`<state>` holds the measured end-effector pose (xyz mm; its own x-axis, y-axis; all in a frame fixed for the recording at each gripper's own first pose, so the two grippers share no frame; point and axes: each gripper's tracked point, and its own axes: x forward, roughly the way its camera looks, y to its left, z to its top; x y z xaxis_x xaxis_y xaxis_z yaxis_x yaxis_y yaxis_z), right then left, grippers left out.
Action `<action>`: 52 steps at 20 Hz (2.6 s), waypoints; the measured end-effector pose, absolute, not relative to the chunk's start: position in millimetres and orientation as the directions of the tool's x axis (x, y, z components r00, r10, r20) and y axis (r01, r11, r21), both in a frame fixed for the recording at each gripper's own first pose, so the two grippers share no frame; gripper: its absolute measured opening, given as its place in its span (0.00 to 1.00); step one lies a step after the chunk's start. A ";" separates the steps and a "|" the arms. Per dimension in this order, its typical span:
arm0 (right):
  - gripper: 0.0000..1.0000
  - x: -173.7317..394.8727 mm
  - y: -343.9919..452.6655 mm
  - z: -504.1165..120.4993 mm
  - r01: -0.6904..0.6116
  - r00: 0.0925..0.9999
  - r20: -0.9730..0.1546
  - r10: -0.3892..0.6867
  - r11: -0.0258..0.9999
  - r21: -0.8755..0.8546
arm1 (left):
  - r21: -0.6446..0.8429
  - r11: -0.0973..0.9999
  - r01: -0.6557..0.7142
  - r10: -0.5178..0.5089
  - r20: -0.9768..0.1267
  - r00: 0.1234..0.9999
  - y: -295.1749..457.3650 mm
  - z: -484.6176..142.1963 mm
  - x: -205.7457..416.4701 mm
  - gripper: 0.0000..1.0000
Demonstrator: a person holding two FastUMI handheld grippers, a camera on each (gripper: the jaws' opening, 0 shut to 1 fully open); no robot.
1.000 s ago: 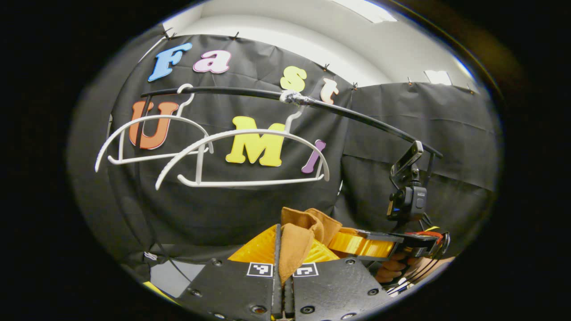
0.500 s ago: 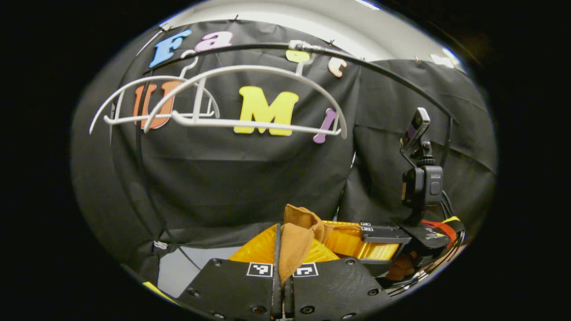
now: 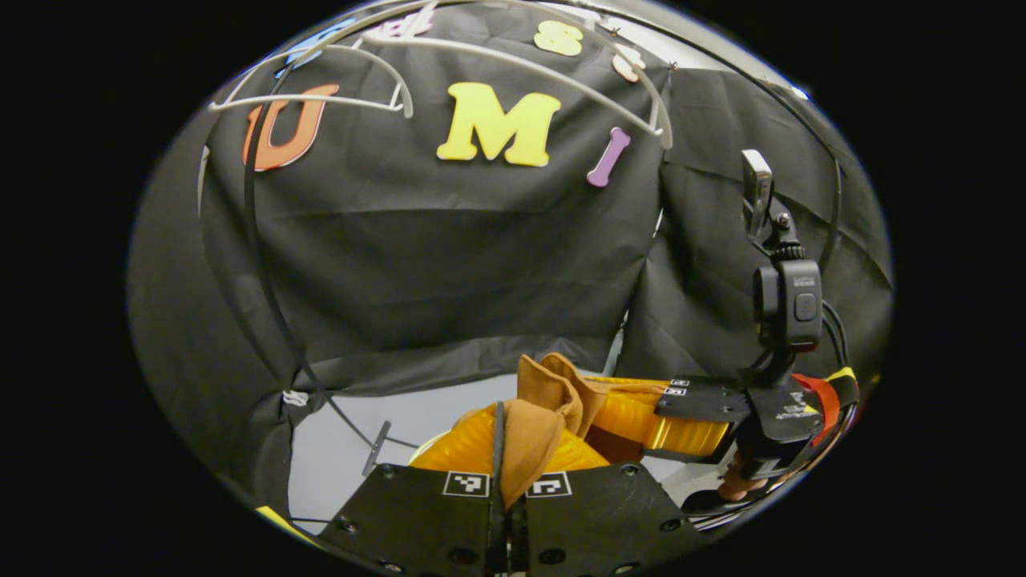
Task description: Grasp the clothes on the hanger with both hands and then place them into the laundry hamper below.
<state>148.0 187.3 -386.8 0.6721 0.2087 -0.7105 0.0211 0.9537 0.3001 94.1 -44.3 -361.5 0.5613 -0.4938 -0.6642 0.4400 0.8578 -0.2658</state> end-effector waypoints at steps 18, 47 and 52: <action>0.58 79.5 113.6 -414.3 0.078 0.528 -0.848 0.039 0.993 0.094 | -0.251 0.952 0.174 -0.304 -0.837 0.455 -28.5 -386.2 54.6 0.58; 0.99 -156.3 -65.9 15.1 0.024 1.000 0.005 -0.024 0.999 0.036 | -0.020 0.991 0.130 -0.130 -0.038 0.991 -45.0 24.4 -124.4 1.00; 0.99 -177.4 -63.3 46.2 0.064 0.994 0.093 -0.064 0.998 0.001 | 0.004 0.995 0.101 -0.101 0.041 0.994 -28.8 46.6 -126.8 1.00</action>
